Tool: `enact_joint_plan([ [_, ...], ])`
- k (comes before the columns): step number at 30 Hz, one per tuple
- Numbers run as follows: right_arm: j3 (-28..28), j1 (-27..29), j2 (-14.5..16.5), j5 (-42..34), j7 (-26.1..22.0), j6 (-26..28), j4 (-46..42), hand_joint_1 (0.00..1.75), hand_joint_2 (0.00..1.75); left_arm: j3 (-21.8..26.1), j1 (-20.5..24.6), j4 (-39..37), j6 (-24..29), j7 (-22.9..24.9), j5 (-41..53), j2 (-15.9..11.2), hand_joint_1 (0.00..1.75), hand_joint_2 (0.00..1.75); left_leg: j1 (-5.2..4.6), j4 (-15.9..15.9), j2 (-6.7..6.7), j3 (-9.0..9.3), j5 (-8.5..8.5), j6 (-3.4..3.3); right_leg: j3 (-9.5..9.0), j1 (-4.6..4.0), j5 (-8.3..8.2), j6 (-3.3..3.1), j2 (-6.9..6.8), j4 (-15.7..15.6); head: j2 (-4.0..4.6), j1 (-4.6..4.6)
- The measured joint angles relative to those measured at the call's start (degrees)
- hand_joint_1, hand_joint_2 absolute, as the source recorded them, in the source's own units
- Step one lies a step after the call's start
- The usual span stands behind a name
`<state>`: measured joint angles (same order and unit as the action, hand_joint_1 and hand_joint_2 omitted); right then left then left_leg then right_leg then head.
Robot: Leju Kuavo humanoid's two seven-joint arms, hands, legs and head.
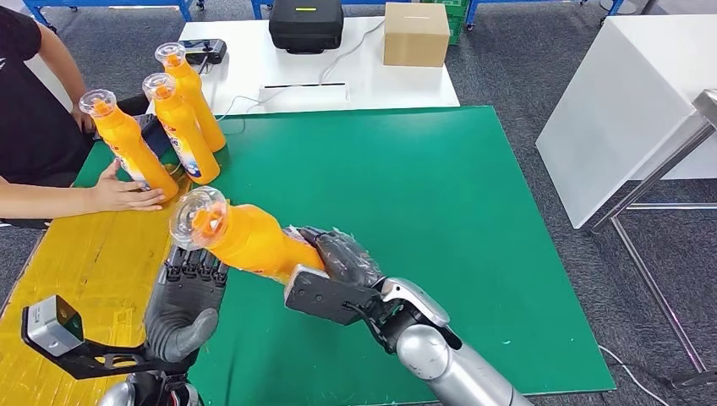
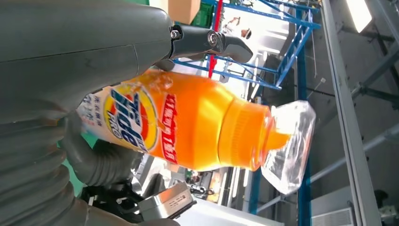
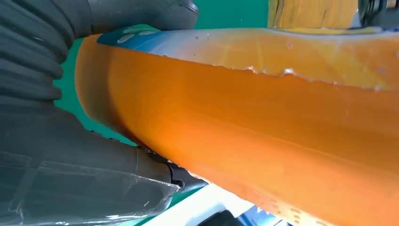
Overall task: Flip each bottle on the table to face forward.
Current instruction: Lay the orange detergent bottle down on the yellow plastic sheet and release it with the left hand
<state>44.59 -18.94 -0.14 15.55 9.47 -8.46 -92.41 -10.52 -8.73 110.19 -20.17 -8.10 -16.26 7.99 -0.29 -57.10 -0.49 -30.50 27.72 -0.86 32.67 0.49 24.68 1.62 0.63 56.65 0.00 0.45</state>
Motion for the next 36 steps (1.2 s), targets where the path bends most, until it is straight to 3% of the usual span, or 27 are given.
enact_joint_plan([
  [15, 6.6, -3.4, -0.7, 0.6, 0.1, -5.1, -1.6, 1.75, 1.75, -0.5, 0.1, -0.1, -3.2, -2.1, 3.9, -3.0, 0.0, 1.75, 0.0, 0.0, 0.01, 0.02, 0.0, 0.0, 0.0, 0.0, 0.0, 0.0, 0.0, 0.0, -0.01, 0.0],
  [19, 7.5, -3.6, -0.8, 0.8, 0.0, -5.8, -2.3, 1.75, 1.75, -1.1, 0.3, -0.5, -4.6, -3.7, 5.9, -4.7, 1.31, 1.75, 0.0, 0.0, 0.0, 0.02, 0.0, 0.0, 0.0, -0.01, 0.0, 0.0, 0.0, 0.0, -0.01, 0.01],
  [26, 8.2, -3.8, -1.0, 0.9, 0.0, -6.3, -2.7, 1.75, 1.75, -1.6, 1.0, -1.2, -5.3, -4.8, 6.6, -6.6, 1.31, 1.75, 0.0, 0.0, 0.01, 0.02, 0.0, 0.0, -0.01, 0.0, 0.0, 0.0, 0.0, 0.0, 0.0, 0.01],
  [30, 8.4, -3.8, -1.0, 0.9, 0.0, -6.3, -2.8, 1.75, 1.75, -1.7, 1.2, -1.3, -5.3, -4.9, 6.6, -7.2, 1.75, 1.75, 0.0, 0.0, 0.0, 0.02, 0.0, 0.0, 0.0, 0.0, 0.0, 0.0, 0.0, 0.0, 0.0, 0.01],
  [36, 8.8, -3.8, -1.0, 0.9, 0.0, -6.5, -2.9, 1.75, 1.75, -2.1, 1.6, -1.6, -5.5, -5.3, 6.6, -7.7, 1.75, 1.75, 0.0, 0.0, 0.0, 0.01, 0.0, 0.0, 0.0, 0.0, 0.0, 0.0, 0.0, 0.0, 0.0, 0.01],
])
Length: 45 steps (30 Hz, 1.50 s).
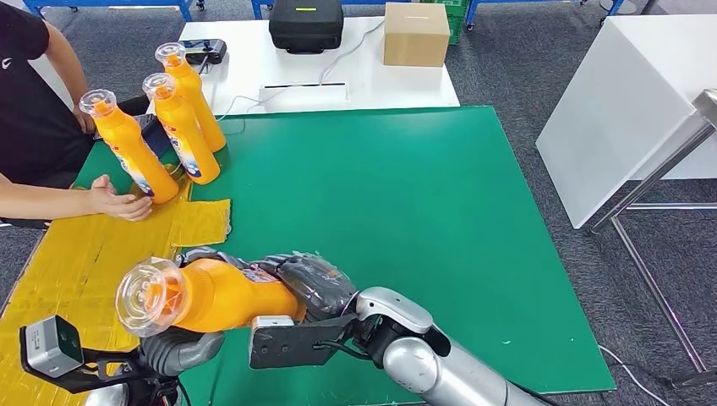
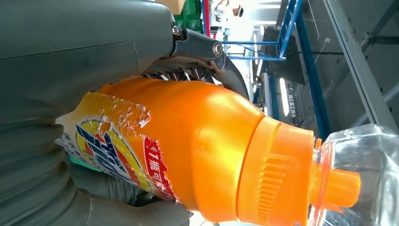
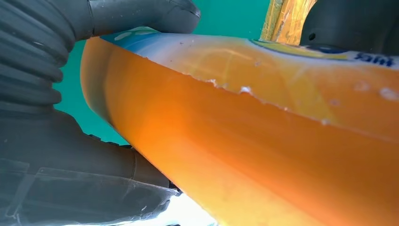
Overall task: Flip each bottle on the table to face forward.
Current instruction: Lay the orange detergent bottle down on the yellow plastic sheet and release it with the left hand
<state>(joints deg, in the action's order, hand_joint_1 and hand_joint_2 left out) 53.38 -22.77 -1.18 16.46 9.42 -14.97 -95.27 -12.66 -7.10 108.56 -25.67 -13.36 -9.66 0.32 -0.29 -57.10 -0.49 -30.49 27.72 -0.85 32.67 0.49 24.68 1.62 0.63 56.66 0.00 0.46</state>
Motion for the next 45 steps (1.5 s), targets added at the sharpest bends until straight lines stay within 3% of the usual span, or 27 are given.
enact_joint_plan([
  [22, 0.1, 0.0, 0.0, 0.0, -0.2, -0.2, 0.0, 1.75, 1.75, -0.1, 0.0, -0.3, -0.3, -0.1, -0.7, -0.1, 1.75, 1.75, 0.0, 0.0, 0.0, 0.0, 0.0, 0.0, 0.0, 0.0, 0.0, 0.0, 0.0, 0.0, 0.0, 0.0],
  [24, 0.1, 0.0, -0.1, 0.3, -0.2, 0.0, 0.0, 0.87, 1.75, -0.1, 0.0, -0.3, -0.1, -0.1, -0.5, -0.1, 1.75, 1.75, 0.0, 0.0, 0.0, 0.0, 0.0, 0.0, 0.0, 0.0, 0.0, 0.0, 0.0, 0.0, 0.0, 0.0],
  [26, 0.1, 0.2, -0.2, 1.4, -0.3, 1.0, 0.0, 0.0, 0.87, -0.1, 0.0, -0.3, 1.0, -0.1, 1.0, -0.1, 1.75, 1.75, 0.0, 0.0, 0.0, 0.01, 0.0, 0.0, 0.0, 0.0, 0.0, 0.0, 0.0, 0.0, 0.0, 0.0],
  [28, 0.0, 0.7, -0.4, 3.6, -0.6, 2.8, -0.5, 0.0, 0.0, 0.0, -0.1, -0.2, 3.2, -0.2, 4.9, -0.1, 1.75, 1.75, 0.0, 0.0, -0.01, 0.01, 0.0, 0.0, 0.0, 0.0, 0.0, 0.0, 0.0, 0.0, 0.0, 0.01],
  [32, -1.7, 3.3, -0.7, 7.3, -1.4, 5.7, -2.8, 0.0, 0.0, 1.4, -0.3, 0.0, 11.7, -0.1, 18.2, 0.4, 1.75, 1.75, 0.0, 0.0, 0.0, 0.0, 0.0, 0.0, 0.02, 0.0, 0.0, 0.0, 0.0, 0.0, -0.01, -0.01],
  [37, -6.1, 8.7, -3.0, 9.4, -2.9, 9.1, -8.8, 0.0, 0.0, 10.0, 1.7, -3.3, 32.9, -2.0, 51.1, 0.1, 1.75, 1.75, 0.0, 0.0, 0.01, 0.01, 0.01, 0.01, 0.02, 0.0, 0.0, 0.0, 0.01, 0.0, 0.0, -0.01],
  [39, -8.1, 10.5, -4.2, 9.2, -3.4, 9.5, -11.3, 0.0, 0.0, 14.4, 2.3, -6.5, 35.8, -3.7, 57.4, -0.6, 1.75, 1.75, 0.01, 0.0, 0.04, 0.02, 0.01, 0.01, 0.03, -0.02, 0.0, 0.0, 0.03, 0.0, 0.0, -0.03],
  [41, -9.7, 11.9, -5.0, 9.1, -3.7, 9.6, -13.3, 0.0, 0.0, 17.9, 2.4, -9.3, 36.6, -4.7, 57.6, -0.9, 1.75, 1.75, 0.03, 0.0, 0.1, 0.03, 0.0, 0.01, 0.04, -0.05, 0.0, -0.01, 0.04, 0.0, 0.0, -0.01],
  [45, -11.2, 13.2, -6.1, 9.1, -3.9, 9.6, -15.3, 0.0, 0.0, 20.6, 2.4, -11.9, 38.6, -5.2, 60.0, -1.2, 1.75, 1.75, 0.04, 0.0, 0.09, 0.0, 0.0, 0.01, 0.03, -0.05, 0.0, 0.0, 0.04, 0.0, -0.01, 0.01],
])
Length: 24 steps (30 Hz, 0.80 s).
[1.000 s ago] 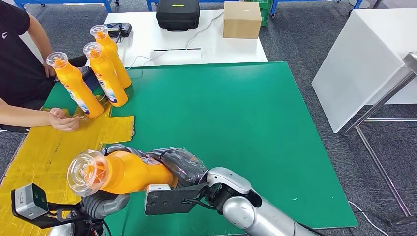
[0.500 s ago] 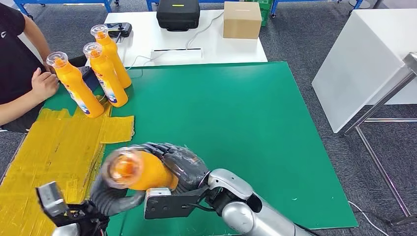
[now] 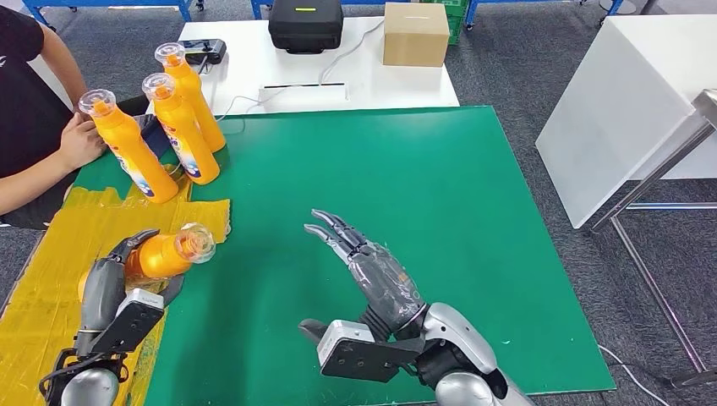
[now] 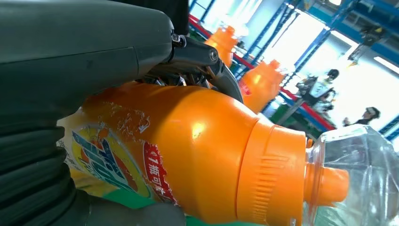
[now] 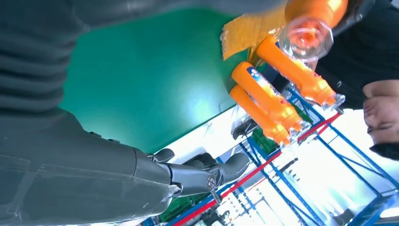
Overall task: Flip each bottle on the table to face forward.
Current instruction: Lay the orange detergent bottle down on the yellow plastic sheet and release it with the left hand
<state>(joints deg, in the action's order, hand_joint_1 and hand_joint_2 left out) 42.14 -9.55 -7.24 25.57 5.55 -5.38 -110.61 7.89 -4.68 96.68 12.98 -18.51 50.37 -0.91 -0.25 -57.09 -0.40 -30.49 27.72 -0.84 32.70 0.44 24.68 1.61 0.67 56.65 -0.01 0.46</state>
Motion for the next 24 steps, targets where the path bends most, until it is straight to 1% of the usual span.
enact_joint_plan([
  [4, -0.6, 0.6, -0.6, 0.0, -0.1, 0.0, -1.0, 0.0, 0.0, 0.1, -0.2, -1.0, 3.7, 1.1, 7.2, -0.7, 1.75, 1.75, -0.04, 0.0, 0.04, -0.01, 0.0, 0.0, 0.0, 0.04, 0.0, 0.0, 0.0, 0.0, 0.01, 0.01],
  [7, -0.8, 0.7, -0.9, -0.1, -0.1, -0.2, -1.4, 0.0, 0.0, -0.7, -0.2, -2.3, 5.3, 3.4, 13.3, -1.7, 1.75, 1.75, -0.05, 0.0, -0.01, 0.0, 0.0, -0.01, 0.0, 0.05, 0.0, 0.0, 0.0, 0.0, 0.01, -0.01],
  [10, -0.8, 0.9, -1.1, -0.3, -0.1, -0.4, -1.8, 0.0, 0.0, -2.3, 0.0, -5.2, 5.0, 6.3, 20.1, -3.3, 1.75, 1.75, -0.04, 0.0, -0.02, 0.01, 0.0, 0.0, 0.0, 0.05, 0.0, 0.0, 0.0, 0.0, 0.01, -0.01],
  [12, -0.8, 0.9, -1.2, -0.3, -0.1, -0.5, -2.0, 0.0, 0.0, -3.4, 0.5, -8.0, 4.3, 7.5, 22.5, -4.4, 1.75, 1.75, -0.04, 0.0, 0.02, 0.02, 0.0, 0.0, 0.0, 0.04, 0.0, 0.0, 0.0, 0.0, 0.01, -0.01],
  [15, -0.8, 0.9, -1.3, -0.4, -0.1, -0.7, -2.1, 0.0, 0.0, -4.9, 1.5, -12.7, 3.0, 8.1, 24.1, -6.3, 1.75, 1.75, -0.03, 0.0, 0.06, 0.03, 0.0, 0.0, 0.0, 0.03, 0.0, 0.0, 0.0, 0.0, 0.0, -0.01],
  [19, -0.8, 0.9, -1.4, -0.4, -0.1, -1.0, -2.1, 0.0, 0.0, -6.5, 2.5, -18.2, 2.3, 7.6, 24.6, -8.4, 1.73, 1.75, -0.01, 0.0, 0.04, 0.03, 0.0, 0.0, -0.01, 0.02, 0.0, 0.0, 0.0, 0.0, 0.0, -0.01],
  [23, -0.8, 0.9, -1.4, -0.6, -0.1, -1.3, -2.1, 0.0, 0.0, -8.0, 3.9, -22.0, 1.2, 6.7, 26.2, -10.5, 0.0, 0.0, -0.02, 0.0, -0.05, 0.08, 0.0, 0.01, -0.11, 0.03, 0.01, -0.01, -0.02, 0.0, 0.01, 0.01],
  [24, -0.8, 0.9, -1.4, -0.7, -0.1, -1.5, -2.1, 0.0, 0.0, -8.5, 4.3, -22.9, 1.3, 7.2, 27.7, -11.1, 0.0, 0.0, -0.02, 0.0, -0.06, 0.11, 0.0, 0.01, -0.16, 0.04, 0.01, -0.01, -0.02, 0.0, 0.01, 0.0],
])
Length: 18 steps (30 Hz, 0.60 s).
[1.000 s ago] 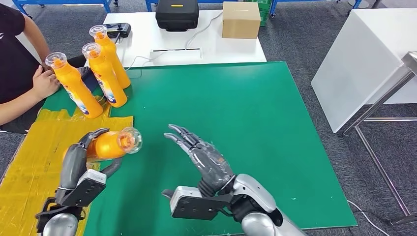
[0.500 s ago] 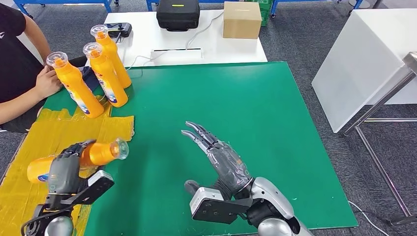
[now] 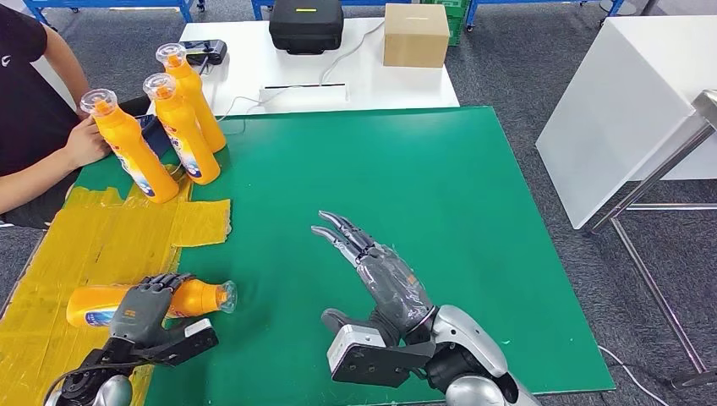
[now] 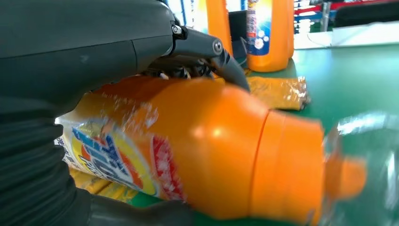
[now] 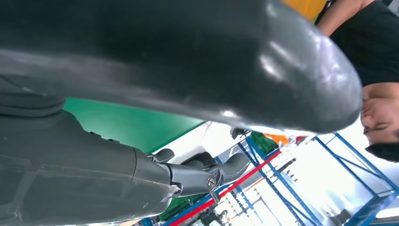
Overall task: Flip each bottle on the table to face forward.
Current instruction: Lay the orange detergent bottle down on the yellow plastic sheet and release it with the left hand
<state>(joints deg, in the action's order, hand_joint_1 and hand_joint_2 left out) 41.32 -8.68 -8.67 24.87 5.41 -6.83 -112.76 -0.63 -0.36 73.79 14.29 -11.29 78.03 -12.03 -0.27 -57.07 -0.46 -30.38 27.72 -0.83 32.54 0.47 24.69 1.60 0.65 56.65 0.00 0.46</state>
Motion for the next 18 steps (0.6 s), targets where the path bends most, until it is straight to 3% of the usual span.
enact_joint_plan([
  [5, 0.0, -0.1, 0.0, -0.7, -0.1, -0.4, 0.0, 0.0, 0.0, -2.4, 2.5, -3.9, 0.4, 4.5, 6.0, -2.4, 0.0, 0.0, 0.0, 0.0, -0.04, 0.31, 0.02, 0.03, -0.4, 0.01, 0.02, -0.03, -0.02, 0.0, 0.0, -0.01],
  [15, 0.1, -0.1, 0.0, -0.9, -0.1, -0.8, 0.0, 0.0, 0.0, -3.7, 3.4, -6.4, 2.2, 4.4, 6.5, -4.0, 0.0, 0.0, 0.02, 0.1, -0.05, 0.47, -0.17, 0.2, -0.54, -0.02, -0.1, -0.21, -0.03, 0.0, 0.0, -0.01],
  [18, 0.1, 0.1, 0.0, -0.8, -0.1, -0.7, 0.0, 0.0, 0.0, -3.7, 2.8, -6.0, 6.1, 5.2, 7.5, -4.0, 0.0, 0.0, 0.02, 0.1, -0.02, 0.49, -0.18, 0.2, -0.51, -0.03, -0.1, -0.21, -0.02, 0.0, 0.0, -0.01],
])
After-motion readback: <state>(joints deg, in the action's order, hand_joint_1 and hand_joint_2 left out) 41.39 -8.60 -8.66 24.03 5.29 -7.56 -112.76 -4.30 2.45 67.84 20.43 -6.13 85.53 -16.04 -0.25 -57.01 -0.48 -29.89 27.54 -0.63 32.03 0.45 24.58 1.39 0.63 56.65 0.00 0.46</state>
